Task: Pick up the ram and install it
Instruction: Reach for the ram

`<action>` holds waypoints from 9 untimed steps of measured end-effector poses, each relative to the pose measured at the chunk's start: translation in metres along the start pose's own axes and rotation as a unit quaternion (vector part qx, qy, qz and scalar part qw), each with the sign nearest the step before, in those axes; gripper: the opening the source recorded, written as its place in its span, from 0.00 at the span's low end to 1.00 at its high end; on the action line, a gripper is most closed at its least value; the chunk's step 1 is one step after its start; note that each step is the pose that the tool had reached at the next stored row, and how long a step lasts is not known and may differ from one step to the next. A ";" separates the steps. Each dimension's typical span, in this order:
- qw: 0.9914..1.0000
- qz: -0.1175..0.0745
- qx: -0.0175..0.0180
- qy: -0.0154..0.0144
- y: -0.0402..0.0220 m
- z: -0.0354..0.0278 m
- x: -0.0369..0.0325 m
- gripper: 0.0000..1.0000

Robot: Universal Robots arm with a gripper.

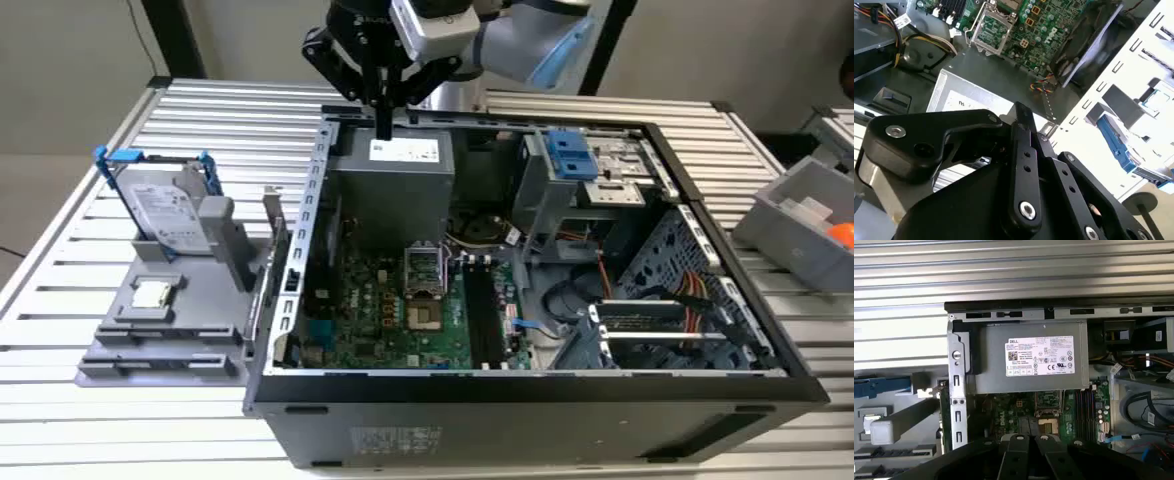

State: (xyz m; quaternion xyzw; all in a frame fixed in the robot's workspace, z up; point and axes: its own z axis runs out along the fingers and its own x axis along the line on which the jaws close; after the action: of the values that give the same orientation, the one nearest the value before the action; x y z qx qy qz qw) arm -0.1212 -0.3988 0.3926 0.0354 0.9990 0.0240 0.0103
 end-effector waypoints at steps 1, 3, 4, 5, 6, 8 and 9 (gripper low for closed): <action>1.000 0.000 0.000 0.000 0.0000 0.0000 0.0000 0.00; 1.000 0.000 0.000 0.000 0.0000 0.0000 0.0000 0.00; 1.000 0.000 0.000 0.000 0.0000 0.0000 0.0000 0.00; 1.000 0.000 0.000 0.000 0.0000 0.0000 0.0000 0.00; 1.000 0.000 0.000 0.000 0.0000 0.0000 0.0000 0.00; 1.000 0.000 0.000 0.000 0.0000 -0.0001 0.0000 0.00; 1.000 0.000 0.000 0.000 0.0000 -0.0007 0.0001 0.00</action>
State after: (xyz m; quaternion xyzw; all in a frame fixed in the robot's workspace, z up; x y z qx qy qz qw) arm -0.1213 -0.3988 0.3933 0.0354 0.9990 0.0240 0.0103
